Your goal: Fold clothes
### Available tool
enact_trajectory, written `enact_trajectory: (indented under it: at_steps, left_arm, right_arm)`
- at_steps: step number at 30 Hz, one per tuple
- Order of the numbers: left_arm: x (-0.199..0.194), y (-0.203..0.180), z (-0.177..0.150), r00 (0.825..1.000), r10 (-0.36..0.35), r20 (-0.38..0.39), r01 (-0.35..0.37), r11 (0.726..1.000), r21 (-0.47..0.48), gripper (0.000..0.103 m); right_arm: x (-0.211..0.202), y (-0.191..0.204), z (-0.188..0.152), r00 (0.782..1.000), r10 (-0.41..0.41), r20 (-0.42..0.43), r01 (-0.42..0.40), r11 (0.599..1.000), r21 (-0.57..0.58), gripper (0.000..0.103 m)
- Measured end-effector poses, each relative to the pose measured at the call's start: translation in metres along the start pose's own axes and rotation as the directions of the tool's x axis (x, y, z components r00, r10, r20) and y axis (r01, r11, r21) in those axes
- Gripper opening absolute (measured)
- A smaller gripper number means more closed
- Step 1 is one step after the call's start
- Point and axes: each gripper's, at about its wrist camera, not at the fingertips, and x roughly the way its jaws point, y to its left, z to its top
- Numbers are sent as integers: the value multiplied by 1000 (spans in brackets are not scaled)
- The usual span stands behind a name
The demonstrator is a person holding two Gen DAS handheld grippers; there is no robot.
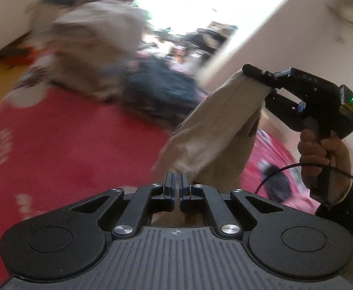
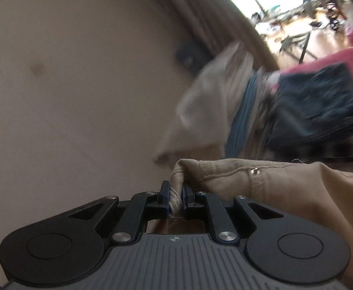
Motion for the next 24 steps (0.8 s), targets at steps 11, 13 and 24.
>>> enact_trajectory:
  at_steps: [11, 13, 24]
  left_arm:
    - [71, 115, -11, 979, 44, -198, -70, 989, -128, 48]
    - [87, 114, -11, 978, 8, -210, -37, 990, -134, 65]
    - [133, 83, -25, 964, -55, -260, 16, 989, -147, 41]
  right_arm:
    - [74, -43, -14, 988, -85, -133, 92, 995, 47, 12]
    - [68, -50, -14, 988, -89, -122, 96, 994, 55, 12]
    - [30, -31, -23, 993, -99, -63, 103, 993, 65, 11]
